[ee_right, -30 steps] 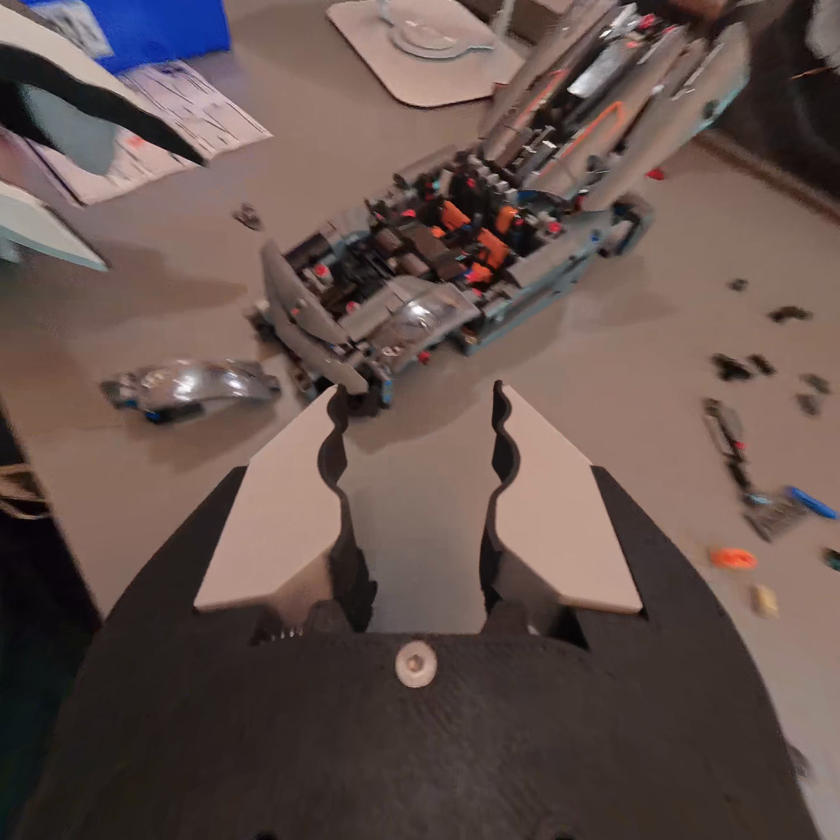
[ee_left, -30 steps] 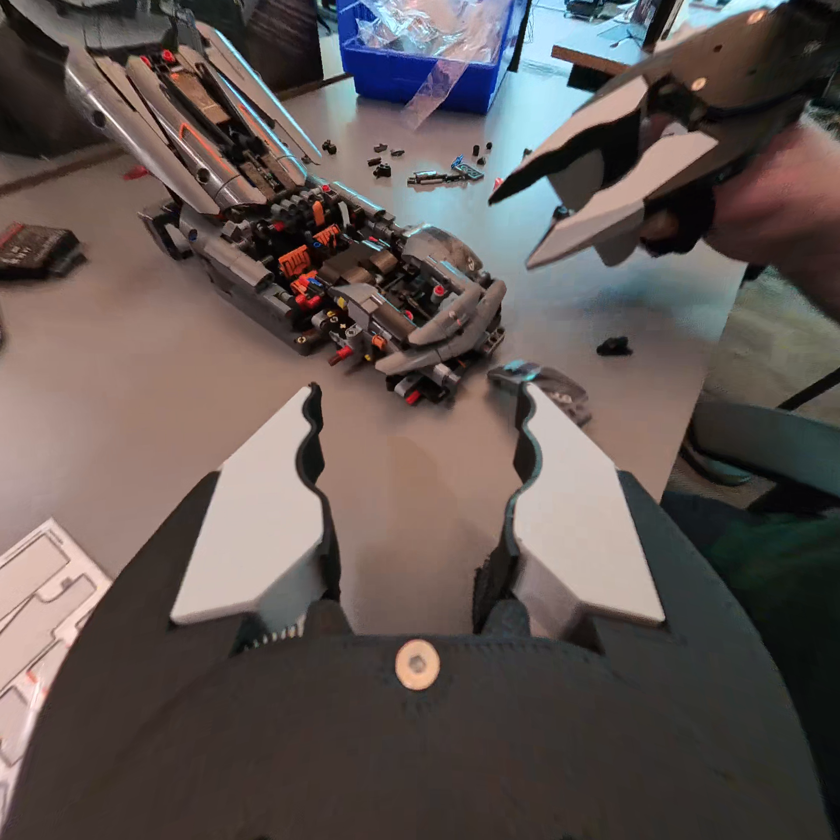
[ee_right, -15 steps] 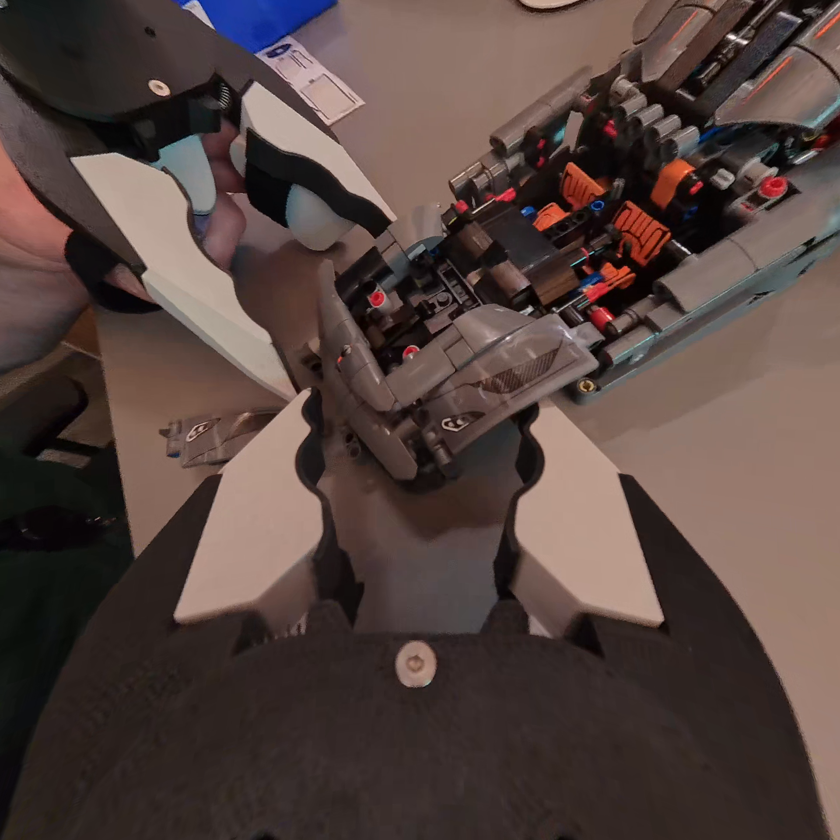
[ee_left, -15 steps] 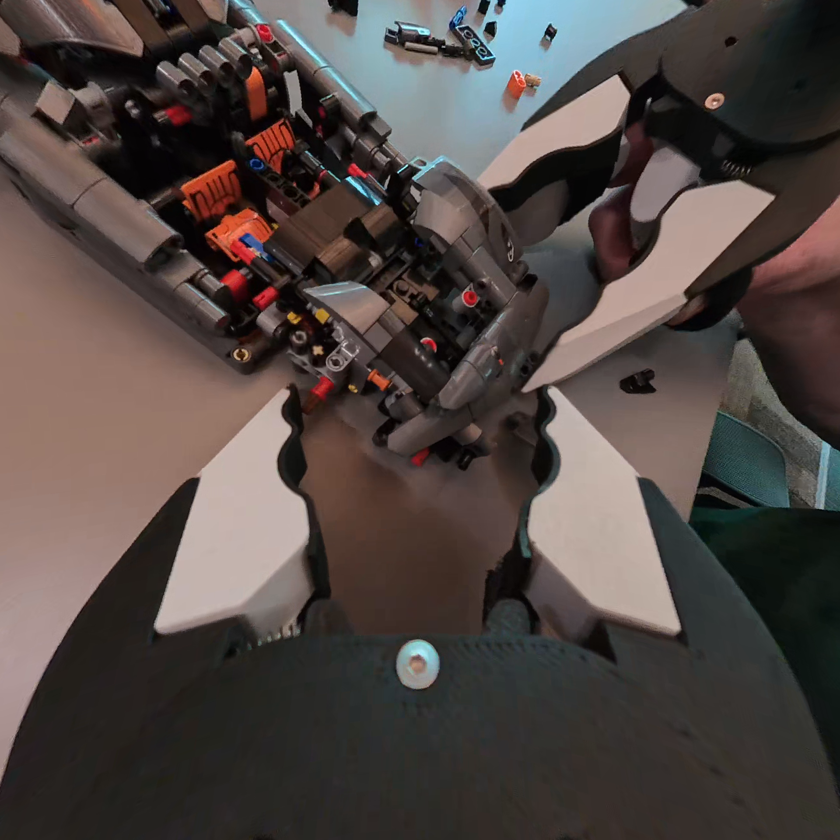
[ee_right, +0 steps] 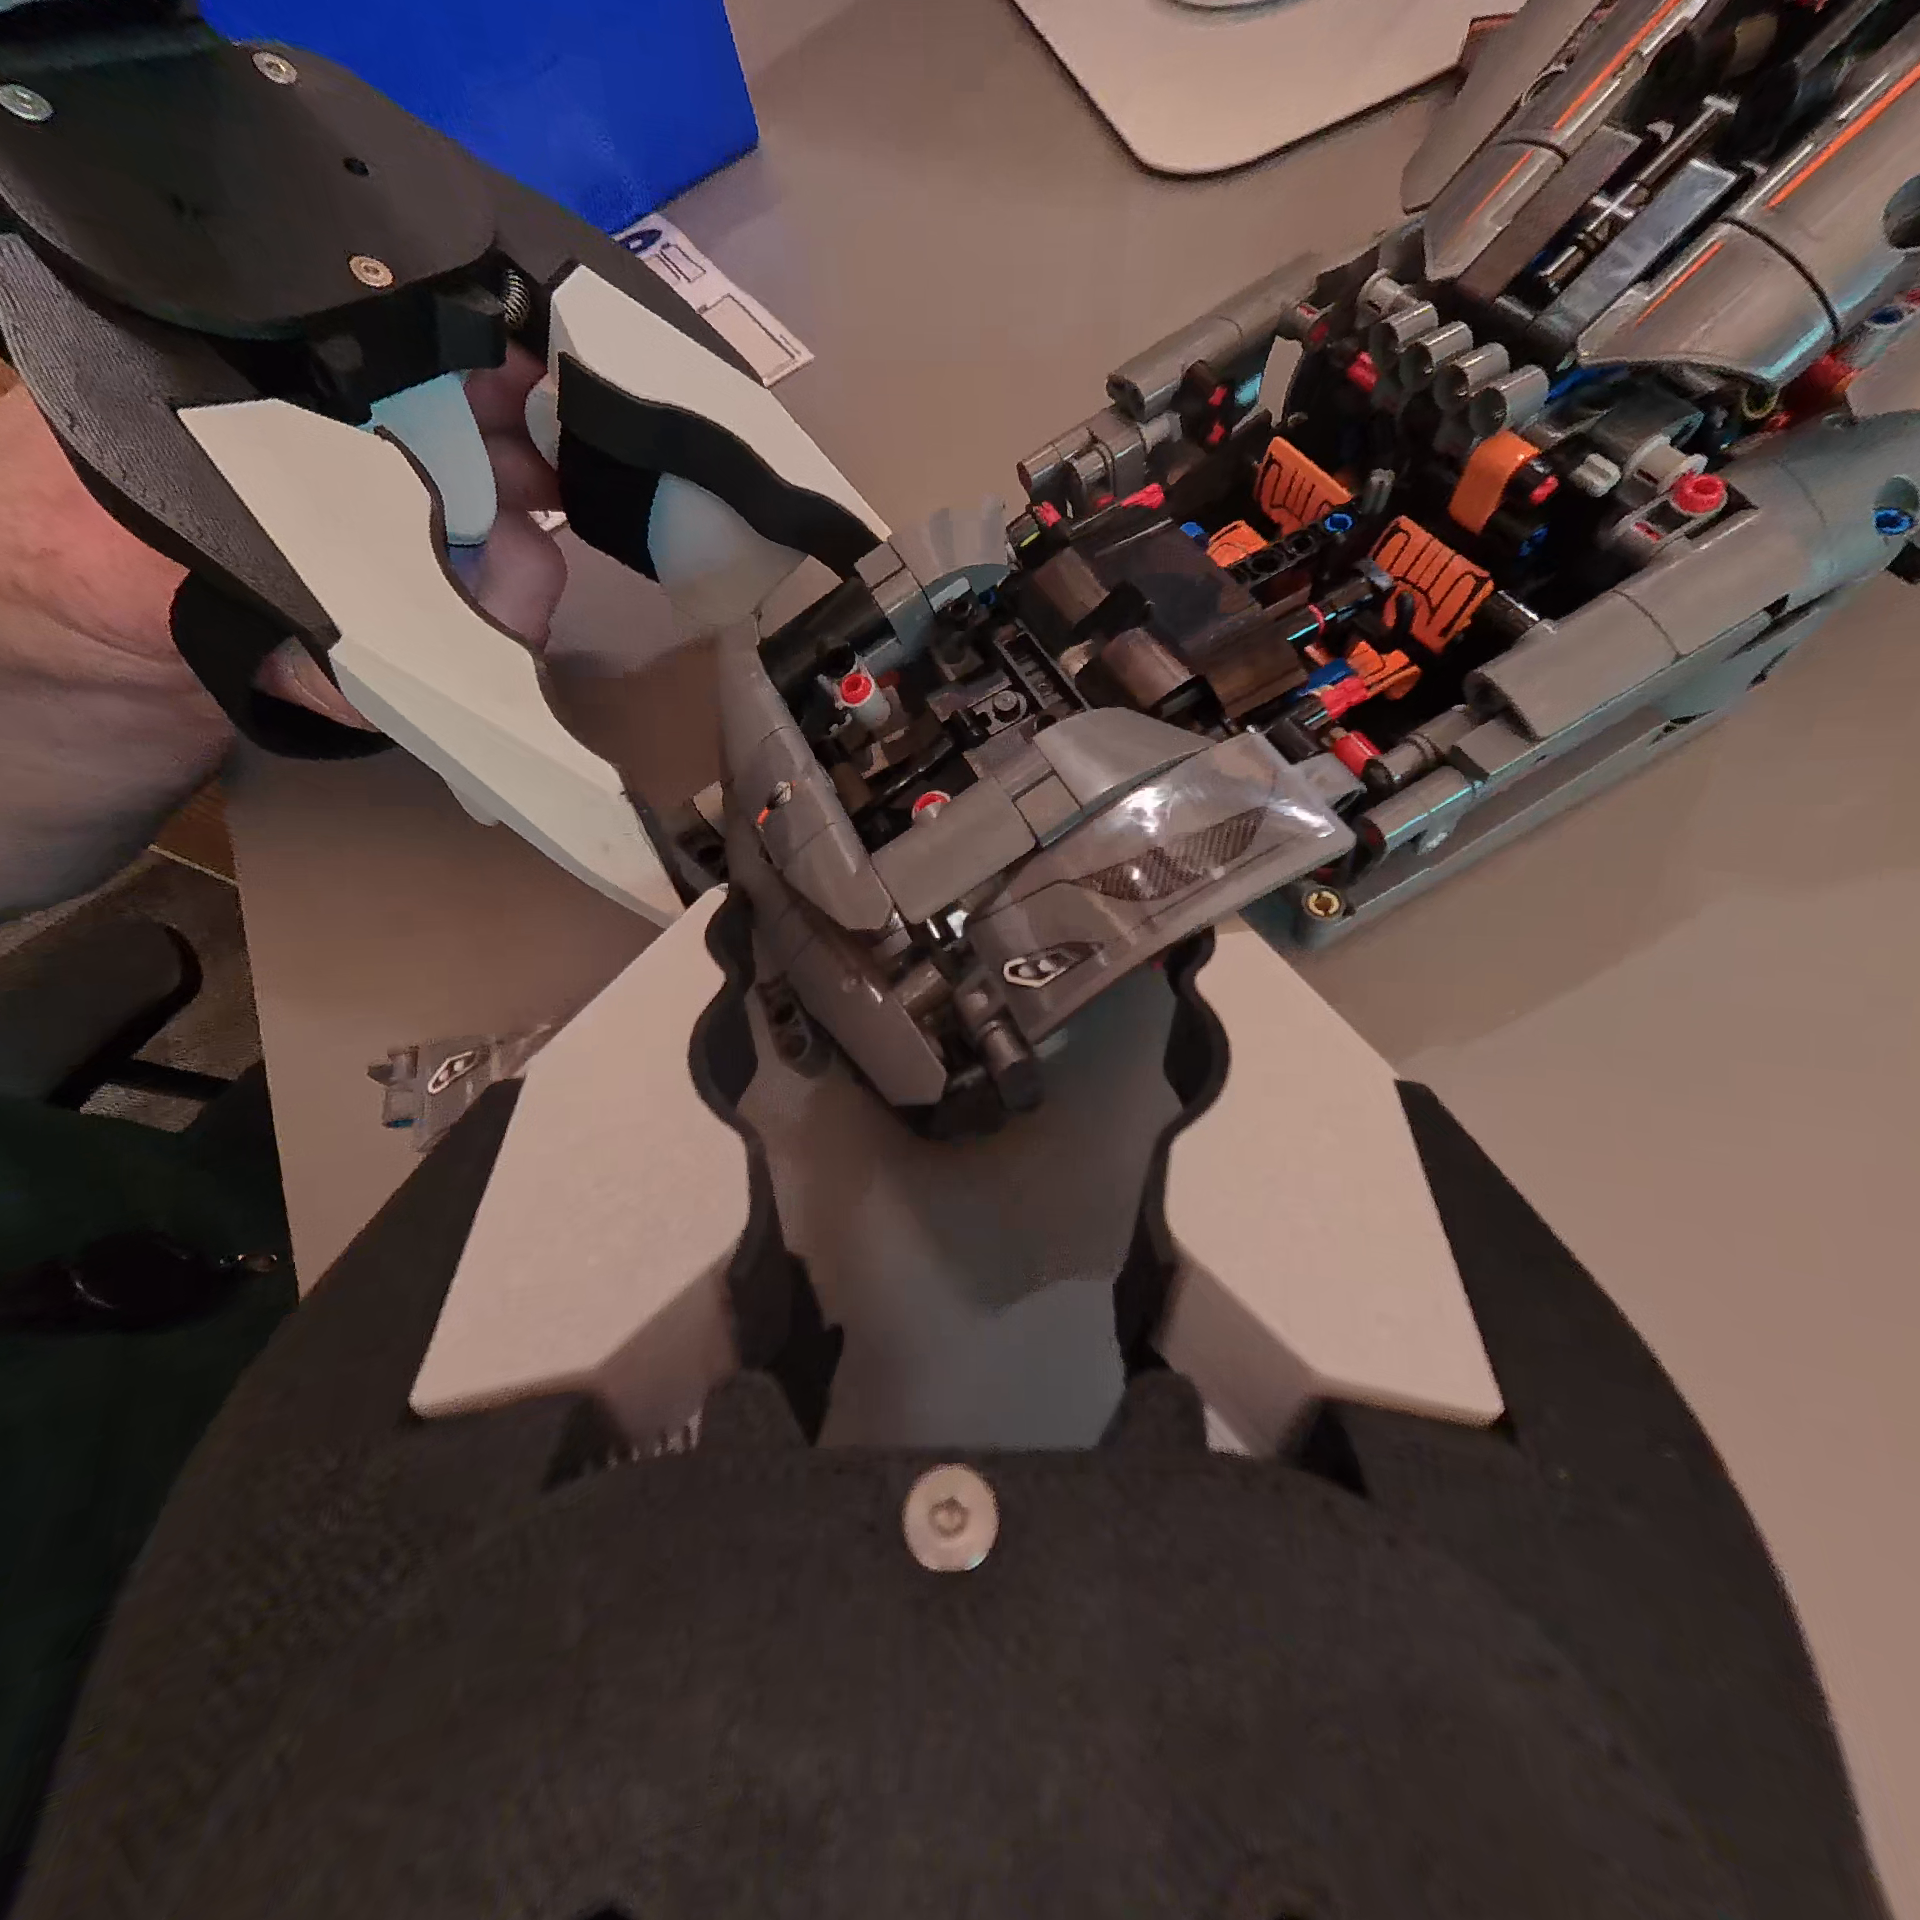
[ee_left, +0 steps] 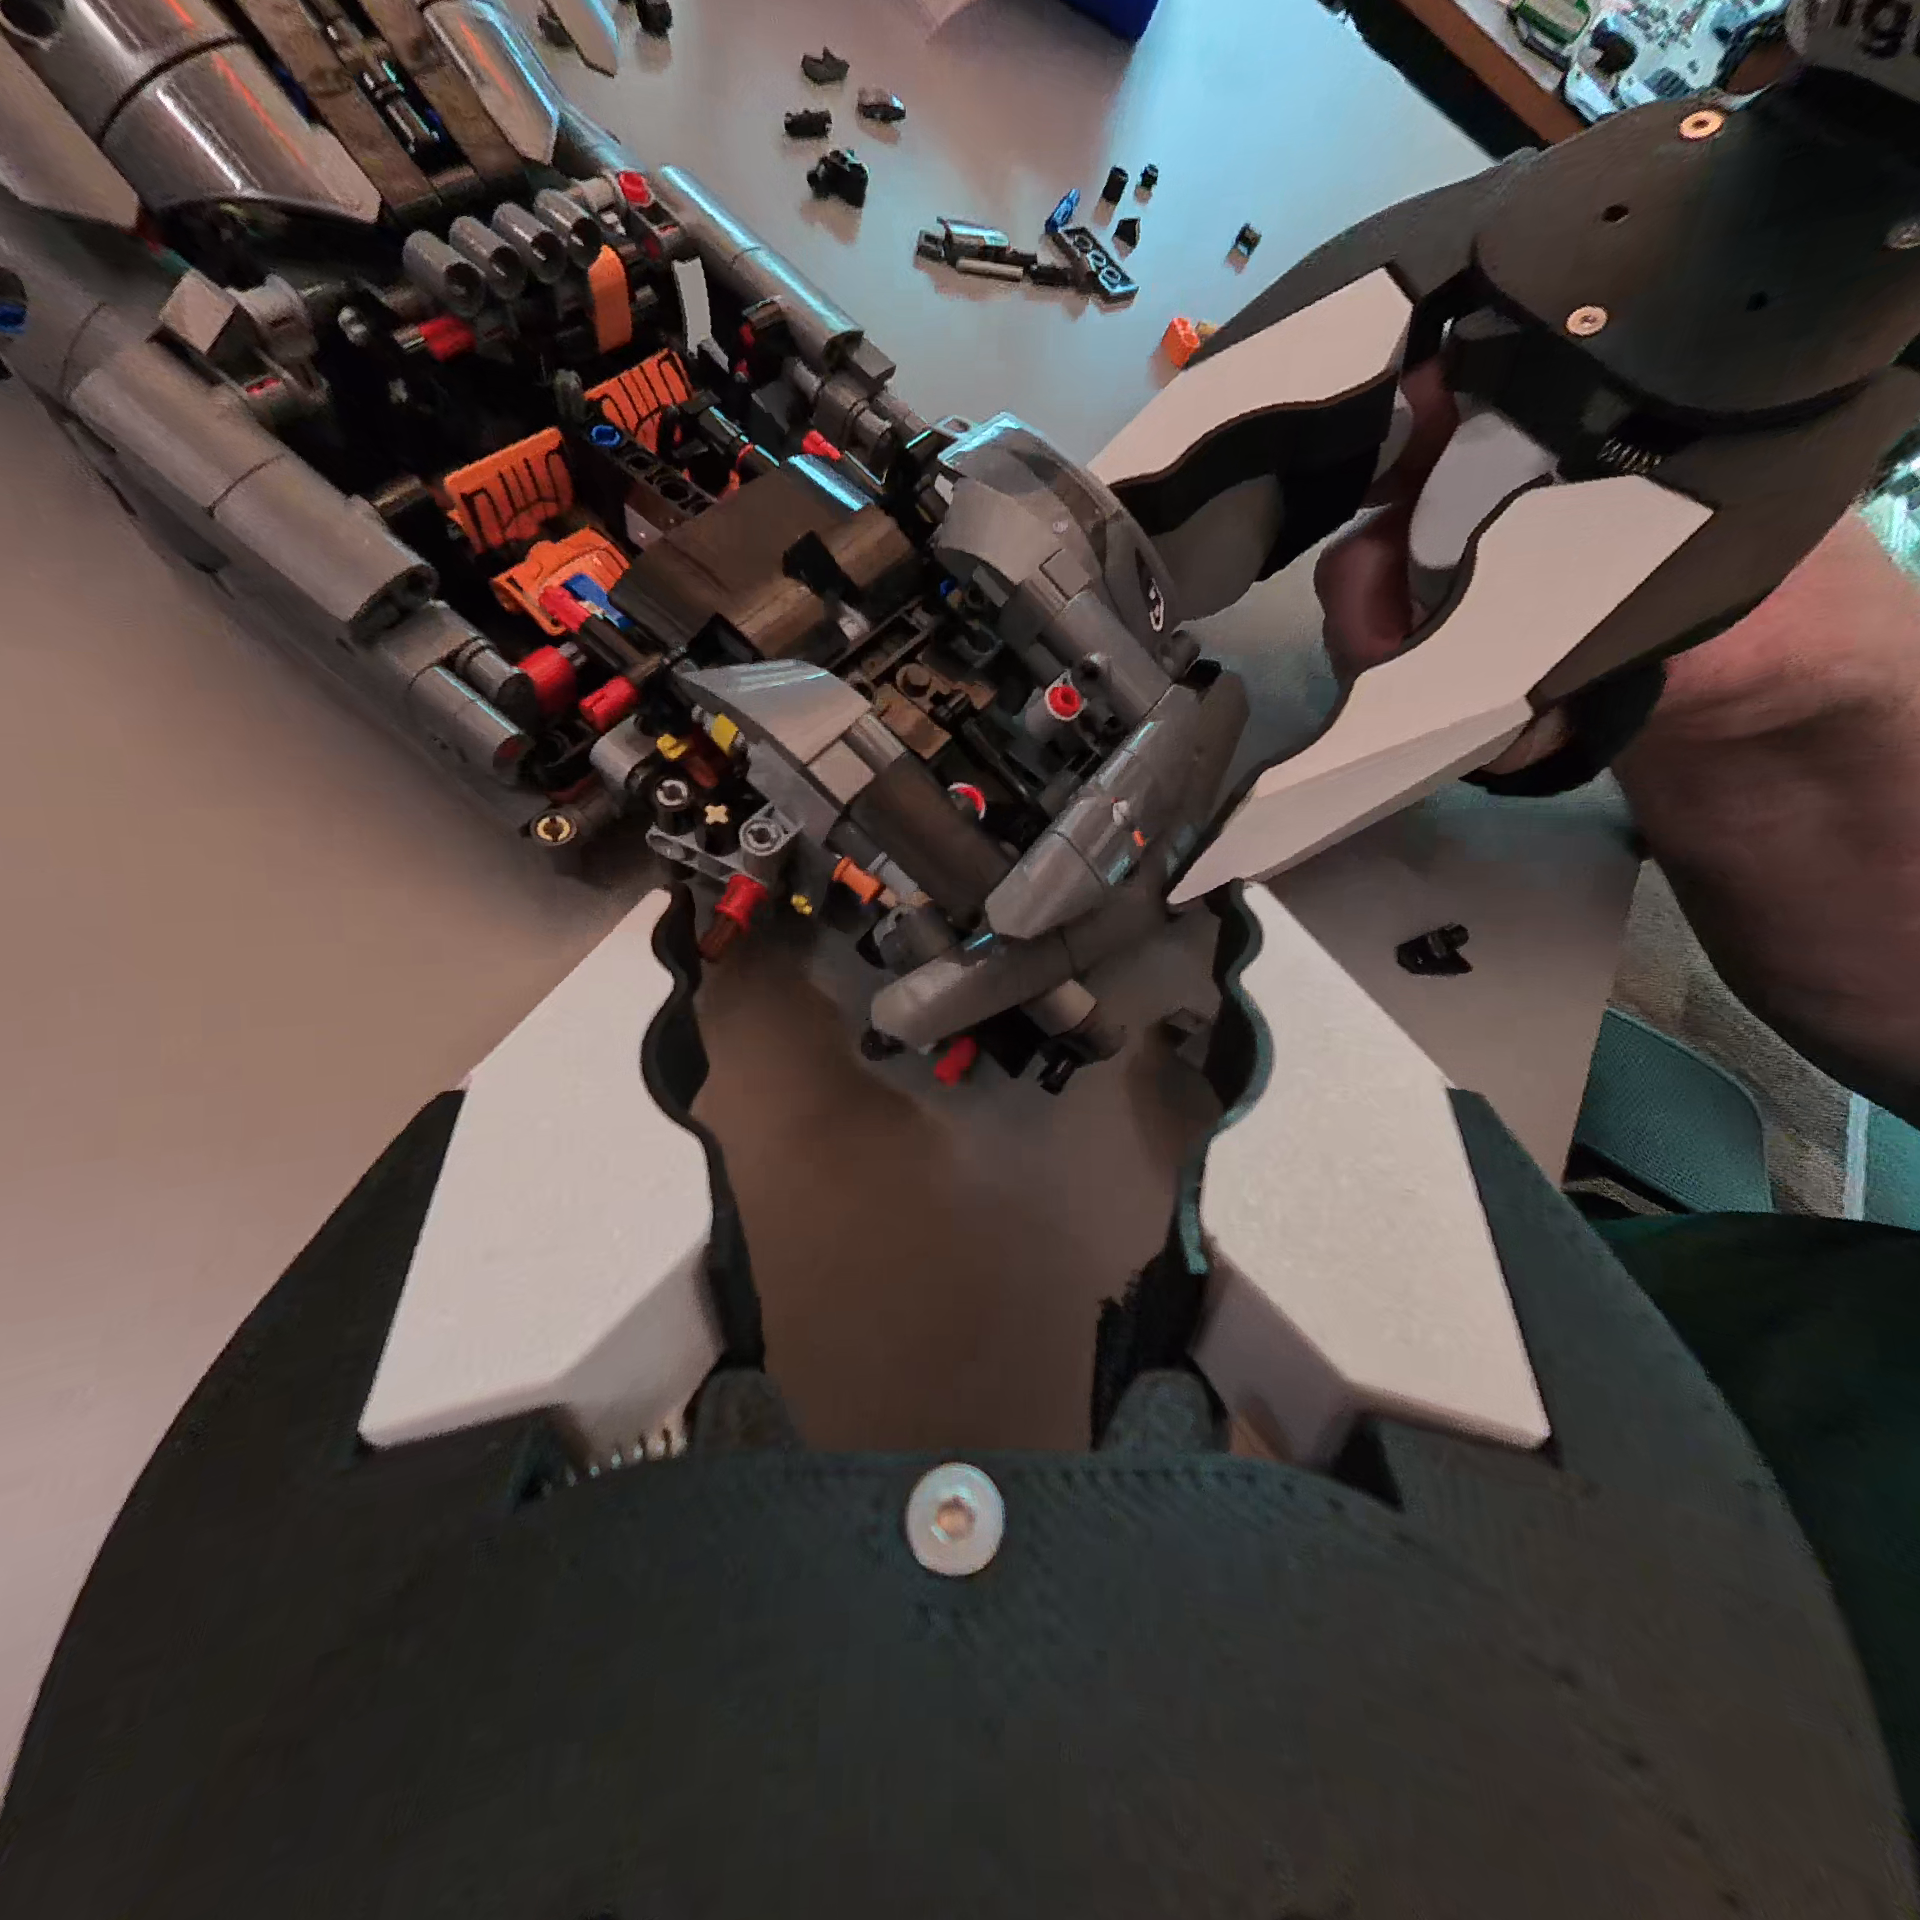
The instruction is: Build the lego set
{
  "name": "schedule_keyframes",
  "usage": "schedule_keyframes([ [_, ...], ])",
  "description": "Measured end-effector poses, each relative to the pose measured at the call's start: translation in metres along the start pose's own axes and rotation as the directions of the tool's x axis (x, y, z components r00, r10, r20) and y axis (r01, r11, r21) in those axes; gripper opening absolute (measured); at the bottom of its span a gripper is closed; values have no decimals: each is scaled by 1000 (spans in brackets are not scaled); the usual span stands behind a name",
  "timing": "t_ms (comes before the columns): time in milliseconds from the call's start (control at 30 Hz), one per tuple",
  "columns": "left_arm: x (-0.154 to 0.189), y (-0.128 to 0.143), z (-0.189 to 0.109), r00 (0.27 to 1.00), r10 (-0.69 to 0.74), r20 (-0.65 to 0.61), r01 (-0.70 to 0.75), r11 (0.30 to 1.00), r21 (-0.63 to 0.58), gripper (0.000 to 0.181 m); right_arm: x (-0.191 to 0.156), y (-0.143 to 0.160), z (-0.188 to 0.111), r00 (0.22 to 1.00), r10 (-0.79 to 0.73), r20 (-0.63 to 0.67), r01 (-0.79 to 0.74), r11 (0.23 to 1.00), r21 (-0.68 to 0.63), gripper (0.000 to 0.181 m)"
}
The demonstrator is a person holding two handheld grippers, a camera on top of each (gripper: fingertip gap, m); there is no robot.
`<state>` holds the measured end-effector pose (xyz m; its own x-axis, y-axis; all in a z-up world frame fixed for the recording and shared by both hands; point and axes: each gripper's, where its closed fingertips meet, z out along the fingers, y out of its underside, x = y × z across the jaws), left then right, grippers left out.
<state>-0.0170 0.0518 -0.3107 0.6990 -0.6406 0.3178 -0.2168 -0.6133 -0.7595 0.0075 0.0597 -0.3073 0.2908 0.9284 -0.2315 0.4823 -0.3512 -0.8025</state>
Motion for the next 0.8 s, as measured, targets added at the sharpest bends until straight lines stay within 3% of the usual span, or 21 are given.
schedule_keyframes([
  [500,-26,-45,-17,992,-81,-94,82,997,9,101,18,-55,4,997,80,19,-80,997,8,79],
  [800,-63,-44,-33,991,-87,-97,83,995,-49,102,21,-74,35,993,110,33,-110,994,-18,76],
])
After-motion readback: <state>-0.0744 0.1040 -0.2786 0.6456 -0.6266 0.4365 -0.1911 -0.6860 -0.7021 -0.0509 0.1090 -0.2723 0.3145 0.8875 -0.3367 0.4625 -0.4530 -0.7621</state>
